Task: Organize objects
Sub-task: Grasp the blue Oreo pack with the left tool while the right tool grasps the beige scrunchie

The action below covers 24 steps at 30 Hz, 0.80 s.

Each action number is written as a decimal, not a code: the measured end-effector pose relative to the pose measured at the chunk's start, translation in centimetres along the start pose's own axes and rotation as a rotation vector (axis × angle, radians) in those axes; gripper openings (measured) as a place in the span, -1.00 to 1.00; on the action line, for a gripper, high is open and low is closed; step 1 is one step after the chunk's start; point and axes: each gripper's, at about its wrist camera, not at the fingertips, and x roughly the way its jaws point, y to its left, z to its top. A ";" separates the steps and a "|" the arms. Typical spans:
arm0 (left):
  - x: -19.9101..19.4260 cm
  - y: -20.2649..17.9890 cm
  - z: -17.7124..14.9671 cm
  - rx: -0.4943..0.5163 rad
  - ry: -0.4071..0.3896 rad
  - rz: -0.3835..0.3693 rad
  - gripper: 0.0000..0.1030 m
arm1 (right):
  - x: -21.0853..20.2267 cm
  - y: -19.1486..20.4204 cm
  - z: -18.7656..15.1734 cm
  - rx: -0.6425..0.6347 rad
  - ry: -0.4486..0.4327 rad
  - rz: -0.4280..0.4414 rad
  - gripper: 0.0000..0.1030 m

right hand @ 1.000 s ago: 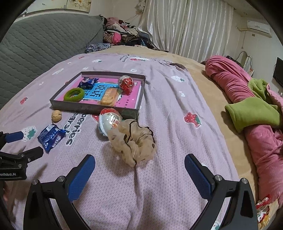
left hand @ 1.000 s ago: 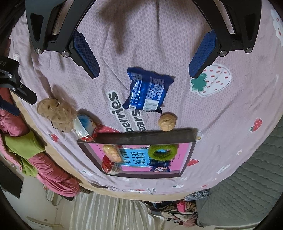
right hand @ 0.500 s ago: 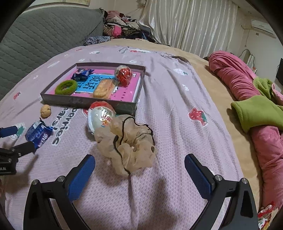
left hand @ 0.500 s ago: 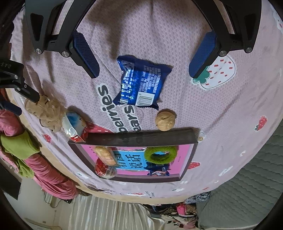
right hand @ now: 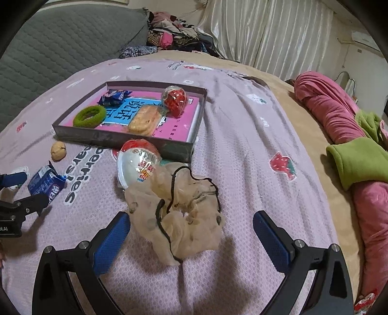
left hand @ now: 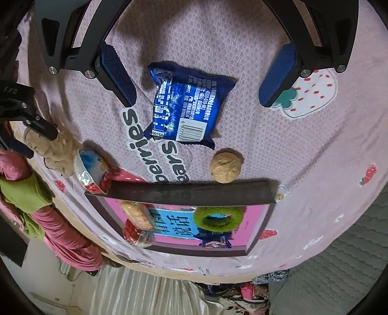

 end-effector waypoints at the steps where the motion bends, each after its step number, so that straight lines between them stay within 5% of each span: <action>1: 0.2 -0.1 0.0 0.003 0.003 0.004 0.96 | 0.1 0.0 0.0 0.002 -0.001 -0.005 0.98; 8: 1.1 -0.1 0.2 0.009 -0.001 0.008 0.95 | 1.5 0.2 -0.2 -0.018 -0.001 -0.039 0.96; 13: 1.4 0.0 0.3 0.006 -0.001 0.009 0.91 | 1.8 0.2 -0.3 -0.013 -0.001 -0.033 0.47; 19: 1.1 -0.2 0.3 0.016 -0.015 0.016 0.30 | 1.7 0.7 -0.5 -0.021 0.011 -0.001 0.10; 24: 0.9 -0.1 0.1 0.010 -0.018 0.003 0.13 | 1.4 1.3 -0.6 -0.035 0.030 0.043 -0.21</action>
